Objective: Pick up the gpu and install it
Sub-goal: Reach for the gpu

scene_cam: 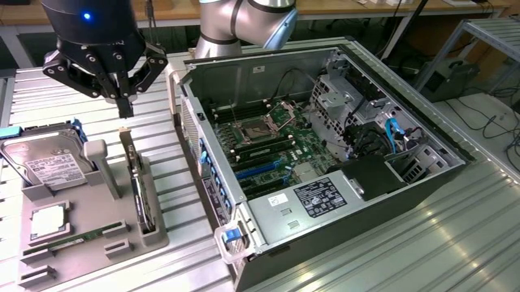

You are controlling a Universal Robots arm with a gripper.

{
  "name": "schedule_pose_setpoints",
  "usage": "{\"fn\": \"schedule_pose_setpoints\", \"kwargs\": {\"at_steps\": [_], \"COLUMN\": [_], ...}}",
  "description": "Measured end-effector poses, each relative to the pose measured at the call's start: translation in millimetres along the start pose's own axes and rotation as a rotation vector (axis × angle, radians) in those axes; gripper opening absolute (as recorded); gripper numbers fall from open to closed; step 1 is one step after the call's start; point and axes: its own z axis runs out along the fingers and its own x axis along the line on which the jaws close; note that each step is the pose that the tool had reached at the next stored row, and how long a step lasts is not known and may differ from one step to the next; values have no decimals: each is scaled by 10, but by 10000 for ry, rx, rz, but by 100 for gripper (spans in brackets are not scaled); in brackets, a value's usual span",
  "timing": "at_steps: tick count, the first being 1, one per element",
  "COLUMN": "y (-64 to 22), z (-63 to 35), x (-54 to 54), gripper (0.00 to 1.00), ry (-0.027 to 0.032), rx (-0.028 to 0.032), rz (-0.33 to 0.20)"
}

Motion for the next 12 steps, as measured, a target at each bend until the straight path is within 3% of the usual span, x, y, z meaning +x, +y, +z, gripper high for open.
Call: {"fn": "schedule_pose_setpoints", "kwargs": {"at_steps": [12], "y": [-40], "z": [-4], "x": [121], "gripper": [11], "ry": [-1], "rx": [0], "rz": [-1]}}
